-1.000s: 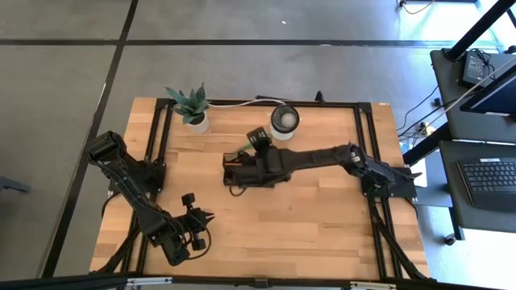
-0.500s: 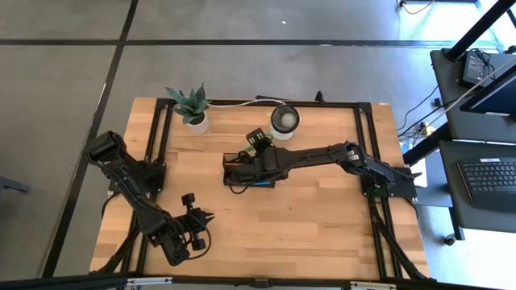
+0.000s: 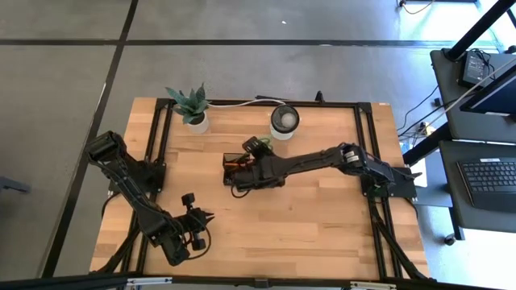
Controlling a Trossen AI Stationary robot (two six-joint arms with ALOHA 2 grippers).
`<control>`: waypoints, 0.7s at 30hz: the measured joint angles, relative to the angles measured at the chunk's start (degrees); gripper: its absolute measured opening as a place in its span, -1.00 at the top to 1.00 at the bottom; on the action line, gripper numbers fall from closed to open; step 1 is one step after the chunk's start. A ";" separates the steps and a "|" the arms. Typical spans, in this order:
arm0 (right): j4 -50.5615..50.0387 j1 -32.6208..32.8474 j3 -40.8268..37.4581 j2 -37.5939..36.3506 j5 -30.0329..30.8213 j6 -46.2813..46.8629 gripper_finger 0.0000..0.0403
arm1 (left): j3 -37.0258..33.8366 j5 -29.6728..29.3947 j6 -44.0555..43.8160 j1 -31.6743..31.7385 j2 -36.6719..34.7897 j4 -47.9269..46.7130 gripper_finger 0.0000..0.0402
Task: Pick and place office supplies into organizer
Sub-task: Put the green scissor in the desk organizer
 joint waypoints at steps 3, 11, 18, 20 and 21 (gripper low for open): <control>1.69 0.42 -1.02 0.02 1.74 -2.05 0.57 | 0.00 0.00 0.00 0.09 0.00 0.00 0.85; 5.01 0.97 -1.61 0.02 1.78 -3.66 0.57 | 0.00 -0.11 0.00 0.09 0.00 -0.02 0.85; 7.16 0.98 -1.61 0.02 1.46 -6.41 0.50 | 0.00 -0.15 0.00 0.07 0.00 -0.04 0.85; 7.89 0.98 -1.61 0.02 1.44 -6.43 0.46 | 0.00 -0.15 0.00 0.07 0.00 -0.04 0.85; 7.88 0.98 -1.61 0.02 1.41 -6.44 0.45 | 0.00 -0.15 0.00 0.07 0.00 -0.04 0.85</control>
